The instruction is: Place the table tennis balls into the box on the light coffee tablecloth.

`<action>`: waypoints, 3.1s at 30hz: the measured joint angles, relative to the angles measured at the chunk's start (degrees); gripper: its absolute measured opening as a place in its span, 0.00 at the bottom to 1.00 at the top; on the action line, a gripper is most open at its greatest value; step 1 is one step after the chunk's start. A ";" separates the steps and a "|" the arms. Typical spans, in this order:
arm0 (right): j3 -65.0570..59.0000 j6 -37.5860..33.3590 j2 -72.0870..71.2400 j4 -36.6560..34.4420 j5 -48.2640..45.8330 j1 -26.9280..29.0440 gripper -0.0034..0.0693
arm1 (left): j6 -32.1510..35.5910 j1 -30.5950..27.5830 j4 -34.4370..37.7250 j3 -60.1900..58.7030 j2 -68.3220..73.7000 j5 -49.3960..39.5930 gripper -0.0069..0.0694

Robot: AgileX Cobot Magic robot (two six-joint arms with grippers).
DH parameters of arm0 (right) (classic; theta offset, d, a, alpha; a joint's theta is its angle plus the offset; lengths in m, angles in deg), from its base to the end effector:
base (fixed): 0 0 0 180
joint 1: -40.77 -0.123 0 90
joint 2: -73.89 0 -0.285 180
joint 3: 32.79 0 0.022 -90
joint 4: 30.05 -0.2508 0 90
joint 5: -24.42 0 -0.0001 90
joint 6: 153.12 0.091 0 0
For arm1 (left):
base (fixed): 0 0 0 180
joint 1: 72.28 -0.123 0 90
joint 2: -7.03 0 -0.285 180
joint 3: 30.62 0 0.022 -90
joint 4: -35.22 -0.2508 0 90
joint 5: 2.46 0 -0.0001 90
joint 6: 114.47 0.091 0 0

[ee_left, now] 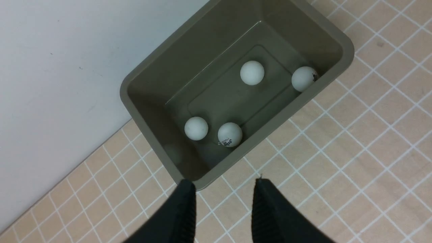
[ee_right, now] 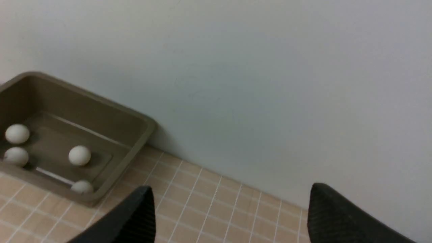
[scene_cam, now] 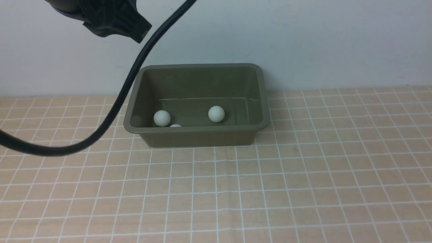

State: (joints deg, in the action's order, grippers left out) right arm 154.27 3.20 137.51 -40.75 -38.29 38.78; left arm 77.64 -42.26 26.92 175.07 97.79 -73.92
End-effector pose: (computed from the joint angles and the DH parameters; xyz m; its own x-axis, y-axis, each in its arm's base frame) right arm 0.1485 0.0202 0.4915 -0.3994 -0.3308 -0.8550 -0.3241 0.9234 -0.2058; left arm 0.2522 -0.1313 0.4683 -0.5003 0.5807 -0.6422 0.5598 0.7828 0.2717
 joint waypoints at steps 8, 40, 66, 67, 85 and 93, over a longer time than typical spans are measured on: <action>-26.55 0.00 -20.07 0.06 3.77 0.00 0.79 | 0.00 0.00 2.97 0.00 0.00 0.07 0.33; -65.96 -0.06 -38.30 -8.78 27.24 0.04 0.79 | 0.50 0.00 3.78 0.00 0.00 0.11 0.33; -66.03 -0.06 -38.30 -8.78 22.65 0.04 0.78 | 1.26 0.00 6.16 0.00 0.00 1.51 0.33; -66.03 -0.06 -38.30 -8.78 22.65 0.04 0.78 | 1.08 0.00 6.68 0.00 0.00 1.45 0.33; -66.03 -0.06 -38.37 -8.78 22.57 0.04 0.78 | 0.50 0.00 10.19 0.00 0.00 -0.12 0.33; -66.03 -0.01 -38.37 -8.78 22.57 0.04 0.78 | 0.50 -0.50 10.26 -0.06 -5.53 -0.30 0.33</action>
State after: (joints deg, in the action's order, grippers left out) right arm 88.24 3.18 99.14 -49.53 -15.72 38.83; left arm 78.14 -42.76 37.18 175.00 92.26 -74.22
